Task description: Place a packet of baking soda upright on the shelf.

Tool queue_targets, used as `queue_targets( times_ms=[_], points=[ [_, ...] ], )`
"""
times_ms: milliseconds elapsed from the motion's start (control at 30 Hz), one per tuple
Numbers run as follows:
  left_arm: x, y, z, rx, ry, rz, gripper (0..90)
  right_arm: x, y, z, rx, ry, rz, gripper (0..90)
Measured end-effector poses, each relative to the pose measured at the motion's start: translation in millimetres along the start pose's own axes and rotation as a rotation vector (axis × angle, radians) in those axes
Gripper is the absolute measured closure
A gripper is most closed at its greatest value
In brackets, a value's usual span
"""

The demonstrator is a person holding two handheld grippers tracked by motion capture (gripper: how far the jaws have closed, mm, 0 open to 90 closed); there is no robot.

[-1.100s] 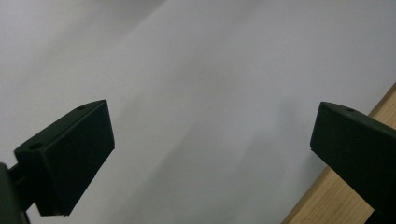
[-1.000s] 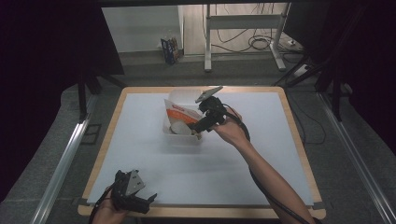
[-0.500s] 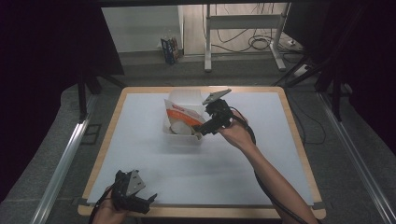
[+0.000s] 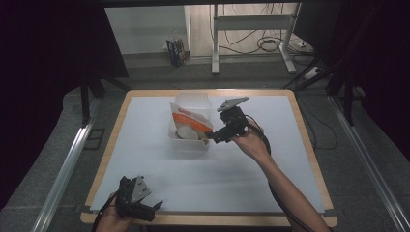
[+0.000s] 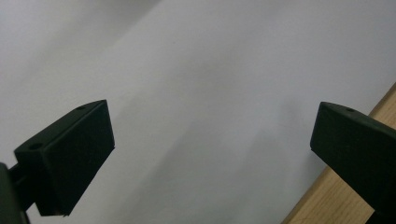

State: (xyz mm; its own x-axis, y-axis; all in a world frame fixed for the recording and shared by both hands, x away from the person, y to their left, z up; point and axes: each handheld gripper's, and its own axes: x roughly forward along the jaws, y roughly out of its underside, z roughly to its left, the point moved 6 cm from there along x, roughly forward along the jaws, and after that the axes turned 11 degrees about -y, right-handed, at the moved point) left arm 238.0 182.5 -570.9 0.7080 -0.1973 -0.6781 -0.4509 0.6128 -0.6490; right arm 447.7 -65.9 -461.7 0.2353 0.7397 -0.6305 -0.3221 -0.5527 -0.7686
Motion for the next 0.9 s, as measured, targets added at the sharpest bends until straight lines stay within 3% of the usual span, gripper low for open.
queue_targets(
  times_ms=[533,900],
  points=[
    [-0.2,-0.1,0.9,-0.01,0.004,-0.006,0.0,-6.8,22.6,3.1,-0.005,0.039,-0.006,0.0],
    [-1.2,-0.2,1.4,-0.02,0.012,-0.015,0.0,-6.0,52.6,6.1,0.022,0.017,0.022,0.0]
  ],
)
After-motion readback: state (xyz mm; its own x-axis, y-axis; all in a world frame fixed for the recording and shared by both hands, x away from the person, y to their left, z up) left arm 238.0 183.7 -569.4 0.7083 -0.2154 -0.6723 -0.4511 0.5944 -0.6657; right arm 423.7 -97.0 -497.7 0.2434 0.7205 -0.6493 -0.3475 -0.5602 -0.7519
